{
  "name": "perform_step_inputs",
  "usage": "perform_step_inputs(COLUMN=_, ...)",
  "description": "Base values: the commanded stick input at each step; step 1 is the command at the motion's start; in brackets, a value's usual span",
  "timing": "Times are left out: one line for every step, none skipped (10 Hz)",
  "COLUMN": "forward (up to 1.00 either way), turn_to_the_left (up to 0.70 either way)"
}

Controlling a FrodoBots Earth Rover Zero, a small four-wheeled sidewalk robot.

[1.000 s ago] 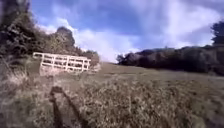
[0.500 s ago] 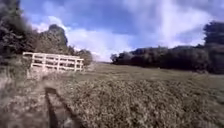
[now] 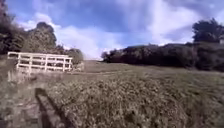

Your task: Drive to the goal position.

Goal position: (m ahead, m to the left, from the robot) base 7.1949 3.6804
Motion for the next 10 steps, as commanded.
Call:
perform_step_inputs(forward=0.7, turn_to_the_left=0.0)
perform_step_inputs(forward=0.7, turn_to_the_left=0.0)
perform_step_inputs(forward=0.7, turn_to_the_left=0.0)
perform_step_inputs(forward=0.7, turn_to_the_left=0.0)
perform_step_inputs(forward=0.7, turn_to_the_left=0.0)
perform_step_inputs(forward=0.7, turn_to_the_left=0.0)
perform_step_inputs(forward=0.7, turn_to_the_left=0.0)
perform_step_inputs(forward=0.7, turn_to_the_left=0.0)
perform_step_inputs(forward=0.7, turn_to_the_left=0.0)
perform_step_inputs(forward=0.7, turn_to_the_left=0.0)
